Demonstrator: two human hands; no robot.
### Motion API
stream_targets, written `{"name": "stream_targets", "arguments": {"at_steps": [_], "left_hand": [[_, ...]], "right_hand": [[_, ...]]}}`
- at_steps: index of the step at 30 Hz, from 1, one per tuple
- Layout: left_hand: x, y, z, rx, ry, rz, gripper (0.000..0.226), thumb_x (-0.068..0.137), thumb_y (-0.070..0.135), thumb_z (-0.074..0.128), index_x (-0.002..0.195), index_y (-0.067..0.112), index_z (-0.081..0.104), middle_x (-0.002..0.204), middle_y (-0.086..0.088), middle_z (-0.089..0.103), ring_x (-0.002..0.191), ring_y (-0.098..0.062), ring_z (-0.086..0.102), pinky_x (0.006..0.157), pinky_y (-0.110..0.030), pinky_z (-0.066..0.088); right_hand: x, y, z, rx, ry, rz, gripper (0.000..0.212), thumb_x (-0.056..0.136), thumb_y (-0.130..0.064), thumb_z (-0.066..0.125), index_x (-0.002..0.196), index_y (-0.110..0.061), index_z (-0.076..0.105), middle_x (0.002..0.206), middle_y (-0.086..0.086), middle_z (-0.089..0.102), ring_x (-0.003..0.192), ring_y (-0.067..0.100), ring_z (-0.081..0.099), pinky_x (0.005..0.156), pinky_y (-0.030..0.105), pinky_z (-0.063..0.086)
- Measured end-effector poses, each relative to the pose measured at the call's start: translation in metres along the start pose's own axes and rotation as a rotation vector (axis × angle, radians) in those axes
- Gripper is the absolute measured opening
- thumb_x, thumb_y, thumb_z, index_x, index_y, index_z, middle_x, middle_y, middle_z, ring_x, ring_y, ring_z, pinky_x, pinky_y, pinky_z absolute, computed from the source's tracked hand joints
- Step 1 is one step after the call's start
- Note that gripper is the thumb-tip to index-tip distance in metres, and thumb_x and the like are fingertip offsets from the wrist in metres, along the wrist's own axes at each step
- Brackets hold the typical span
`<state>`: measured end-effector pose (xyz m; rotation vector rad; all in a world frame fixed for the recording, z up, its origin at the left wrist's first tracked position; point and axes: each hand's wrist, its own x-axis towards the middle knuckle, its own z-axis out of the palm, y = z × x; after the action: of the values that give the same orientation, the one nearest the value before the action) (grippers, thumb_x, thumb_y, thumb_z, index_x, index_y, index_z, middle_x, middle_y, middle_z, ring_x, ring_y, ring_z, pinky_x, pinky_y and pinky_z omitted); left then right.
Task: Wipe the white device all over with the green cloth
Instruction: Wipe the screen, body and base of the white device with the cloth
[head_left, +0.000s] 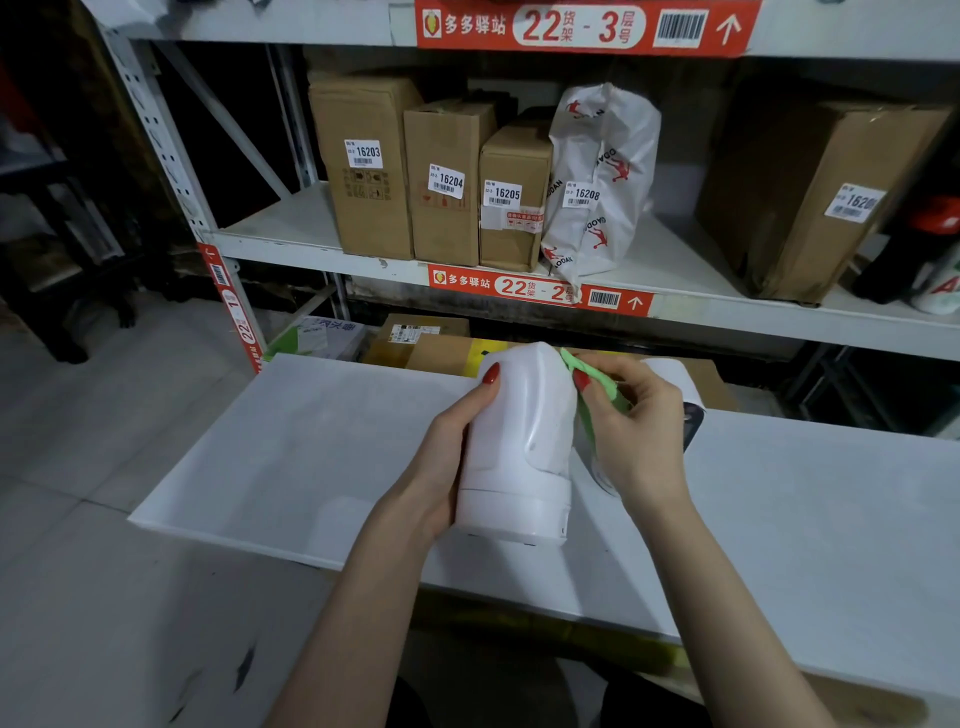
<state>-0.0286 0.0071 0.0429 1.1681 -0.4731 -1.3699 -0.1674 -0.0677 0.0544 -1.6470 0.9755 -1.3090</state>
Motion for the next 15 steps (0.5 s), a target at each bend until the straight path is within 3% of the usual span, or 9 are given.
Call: {"name": "stream_targets", "arguments": {"at_steps": [6, 11, 15], "left_hand": [[0.0031, 0.0010, -0.0015, -0.086, 0.030, 0.024, 0.036, 0.088, 0.049, 0.057, 0.111, 0.022, 0.066, 0.088, -0.008, 0.075, 0.079, -0.027, 0.070, 0.082, -0.047, 0.056], [0.0041, 0.0031, -0.0028, -0.184, 0.096, 0.098, 0.036, 0.092, 0.047, 0.056, 0.112, 0.019, 0.067, 0.087, -0.008, 0.076, 0.079, -0.027, 0.071, 0.073, -0.044, 0.059], [0.0039, 0.0044, -0.0050, -0.201, 0.126, 0.095, 0.046, 0.091, 0.050, 0.056, 0.122, 0.017, 0.065, 0.099, -0.011, 0.074, 0.090, -0.032, 0.069, 0.080, -0.047, 0.057]], "right_hand": [[-0.0005, 0.0023, 0.0020, -0.005, -0.056, 0.088, 0.021, 0.088, -0.006, 0.065, 0.087, -0.027, 0.068, 0.084, -0.018, 0.067, 0.078, 0.004, 0.062, 0.072, 0.019, 0.049], [-0.0029, 0.0012, 0.0037, 0.010, -0.140, 0.090, 0.007, 0.085, -0.006, 0.069, 0.084, -0.013, 0.069, 0.085, -0.002, 0.071, 0.076, 0.014, 0.060, 0.070, 0.029, 0.051], [-0.0054, -0.0043, 0.0032, 0.085, -0.212, 0.060, 0.015, 0.083, -0.003, 0.071, 0.079, -0.017, 0.070, 0.084, -0.003, 0.072, 0.073, 0.010, 0.059, 0.065, 0.021, 0.049]]}}
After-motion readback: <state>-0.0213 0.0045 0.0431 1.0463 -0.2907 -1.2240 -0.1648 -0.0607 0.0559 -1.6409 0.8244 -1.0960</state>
